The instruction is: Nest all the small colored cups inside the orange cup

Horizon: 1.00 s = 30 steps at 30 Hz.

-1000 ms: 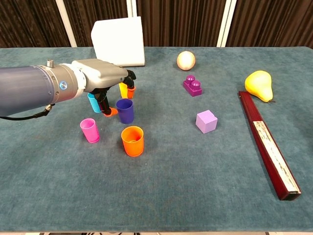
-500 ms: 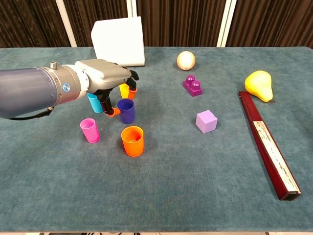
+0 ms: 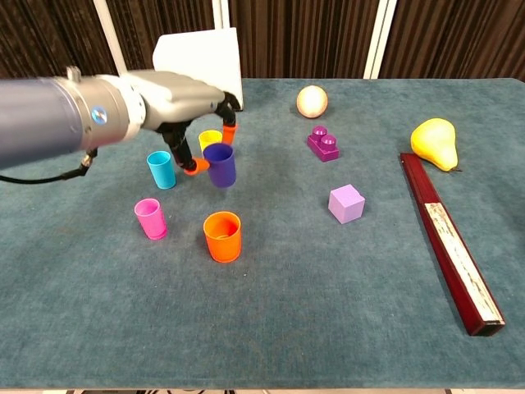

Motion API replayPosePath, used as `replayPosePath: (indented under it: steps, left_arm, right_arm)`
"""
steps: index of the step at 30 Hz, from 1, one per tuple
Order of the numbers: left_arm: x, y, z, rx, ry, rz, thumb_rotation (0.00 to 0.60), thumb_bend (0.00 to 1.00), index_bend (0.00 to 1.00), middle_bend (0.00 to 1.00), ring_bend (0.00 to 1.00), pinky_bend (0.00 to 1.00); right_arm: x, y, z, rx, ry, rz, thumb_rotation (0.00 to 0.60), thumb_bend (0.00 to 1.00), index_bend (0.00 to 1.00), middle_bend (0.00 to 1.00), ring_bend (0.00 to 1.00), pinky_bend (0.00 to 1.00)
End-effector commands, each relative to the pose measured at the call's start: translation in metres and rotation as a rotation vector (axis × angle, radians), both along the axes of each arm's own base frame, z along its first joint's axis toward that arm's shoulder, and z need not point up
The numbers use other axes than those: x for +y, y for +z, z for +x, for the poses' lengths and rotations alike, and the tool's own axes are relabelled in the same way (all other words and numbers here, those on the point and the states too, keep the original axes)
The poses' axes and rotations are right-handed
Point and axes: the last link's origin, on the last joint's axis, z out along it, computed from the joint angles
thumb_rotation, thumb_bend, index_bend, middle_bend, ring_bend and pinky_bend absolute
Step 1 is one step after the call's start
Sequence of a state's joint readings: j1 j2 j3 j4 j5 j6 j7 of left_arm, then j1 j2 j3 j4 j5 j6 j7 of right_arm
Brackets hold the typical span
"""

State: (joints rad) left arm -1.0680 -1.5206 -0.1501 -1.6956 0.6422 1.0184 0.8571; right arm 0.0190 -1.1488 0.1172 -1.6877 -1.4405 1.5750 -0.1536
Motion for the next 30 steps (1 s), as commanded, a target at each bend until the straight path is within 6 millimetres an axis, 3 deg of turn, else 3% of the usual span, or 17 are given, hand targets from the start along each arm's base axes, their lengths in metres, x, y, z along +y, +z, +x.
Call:
replayPosePath:
  steps: [1, 7, 14, 21, 30]
  left_arm:
    - [-0.007, 0.021, 0.013, -0.076, 0.019, -0.026, 0.600, 0.34, 0.40, 0.06, 0.00, 0.00]
    - [-0.024, 0.047, 0.015, -0.057, -0.009, -0.062, 0.600, 0.34, 0.40, 0.06, 0.00, 0.00]
    - [-0.041, 0.061, 0.011, -0.046, -0.015, -0.122, 0.600, 0.34, 0.40, 0.06, 0.00, 0.00]
    - [-0.049, 0.060, 0.007, -0.025, -0.018, -0.164, 0.600, 0.34, 0.40, 0.06, 0.00, 0.00]
    - [-0.051, 0.045, -0.001, 0.001, -0.021, -0.206, 0.600, 0.34, 0.40, 0.06, 0.00, 0.00]
  right_arm:
    - [0.000, 0.000, 0.000, 0.001, 0.000, 0.000, 0.600, 0.42, 0.04, 0.00, 0.04, 0.01]
    - [0.000, 0.001, 0.001, -0.001, 0.001, -0.004, 0.600, 0.42, 0.04, 0.00, 0.04, 0.01]
    - [0.001, 0.001, 0.002, 0.000, 0.005, -0.007, 0.600, 0.42, 0.04, 0.00, 0.04, 0.01]
    - [0.001, 0.000, 0.001, 0.002, 0.002, -0.002, 0.600, 0.42, 0.04, 0.00, 0.04, 0.01]
    - [0.001, 0.002, 0.000, 0.007, 0.001, -0.011, 0.600, 0.42, 0.04, 0.00, 0.04, 0.01]
